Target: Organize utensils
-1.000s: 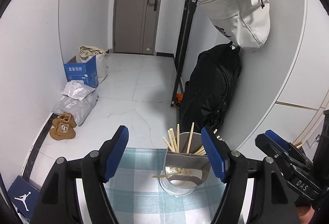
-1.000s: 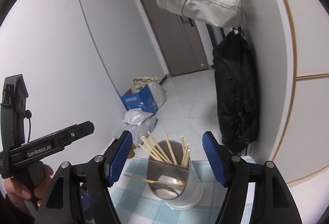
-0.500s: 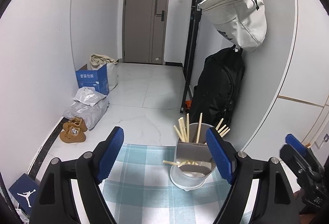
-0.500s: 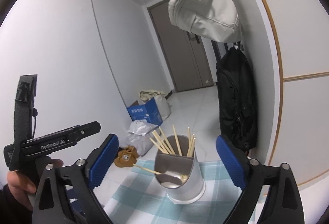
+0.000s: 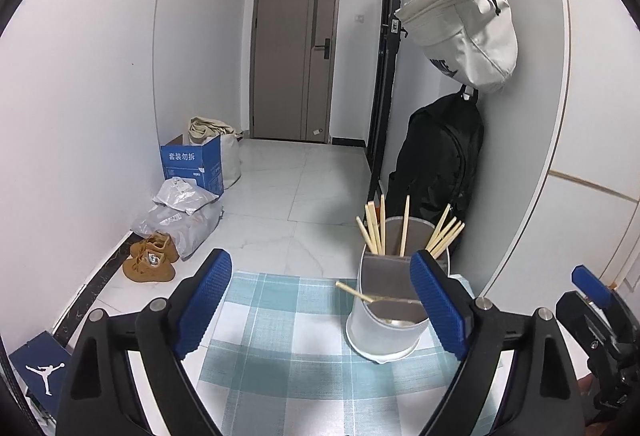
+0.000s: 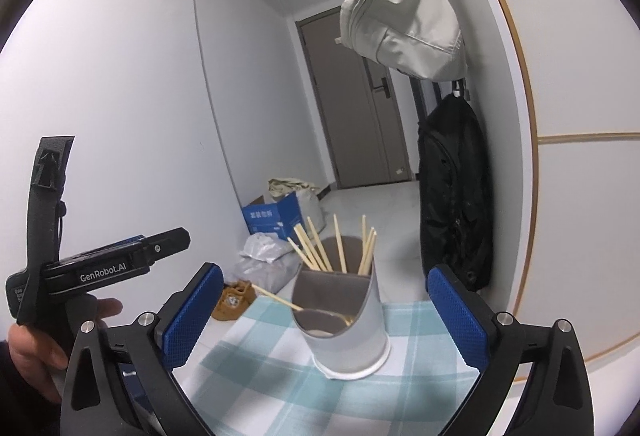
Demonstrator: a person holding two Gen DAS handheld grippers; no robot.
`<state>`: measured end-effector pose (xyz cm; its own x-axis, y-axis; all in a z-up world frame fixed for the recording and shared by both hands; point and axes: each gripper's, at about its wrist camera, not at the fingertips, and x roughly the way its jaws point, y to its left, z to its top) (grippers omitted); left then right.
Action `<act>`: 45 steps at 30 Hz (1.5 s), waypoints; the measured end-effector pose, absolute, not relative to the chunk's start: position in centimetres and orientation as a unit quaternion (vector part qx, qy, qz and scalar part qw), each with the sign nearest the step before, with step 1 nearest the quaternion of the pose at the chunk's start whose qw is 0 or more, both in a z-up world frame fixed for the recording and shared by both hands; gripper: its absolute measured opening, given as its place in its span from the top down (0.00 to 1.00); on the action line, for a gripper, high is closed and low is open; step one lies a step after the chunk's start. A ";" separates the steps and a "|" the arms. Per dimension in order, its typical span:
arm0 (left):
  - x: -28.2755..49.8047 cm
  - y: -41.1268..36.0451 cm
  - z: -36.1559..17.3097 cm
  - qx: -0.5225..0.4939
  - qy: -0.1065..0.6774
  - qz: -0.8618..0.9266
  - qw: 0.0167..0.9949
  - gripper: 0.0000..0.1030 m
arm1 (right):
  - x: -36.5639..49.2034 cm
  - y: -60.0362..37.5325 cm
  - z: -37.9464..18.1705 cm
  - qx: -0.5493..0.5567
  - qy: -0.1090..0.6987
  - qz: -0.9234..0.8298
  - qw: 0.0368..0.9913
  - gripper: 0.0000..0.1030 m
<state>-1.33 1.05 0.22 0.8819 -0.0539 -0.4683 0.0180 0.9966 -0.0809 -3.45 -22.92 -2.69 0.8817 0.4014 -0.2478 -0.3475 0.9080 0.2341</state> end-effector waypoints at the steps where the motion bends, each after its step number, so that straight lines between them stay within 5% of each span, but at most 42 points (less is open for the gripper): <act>1: -1.4 1.0 -0.3 -0.039 0.243 -0.018 0.969 0.15 | -3.6 -22.8 -3.0 0.089 0.146 0.193 0.966 0.00; 45: -0.5 1.2 -3.3 -0.038 0.266 0.001 0.963 0.15 | -2.9 -22.6 -6.8 0.094 0.152 0.178 0.968 0.00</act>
<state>-0.54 1.20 -3.28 0.8589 -0.0181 -0.5119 -0.0228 0.9970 -0.0734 -2.91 -22.60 -6.78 0.8905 0.3727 -0.2610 -0.3153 0.9190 0.2366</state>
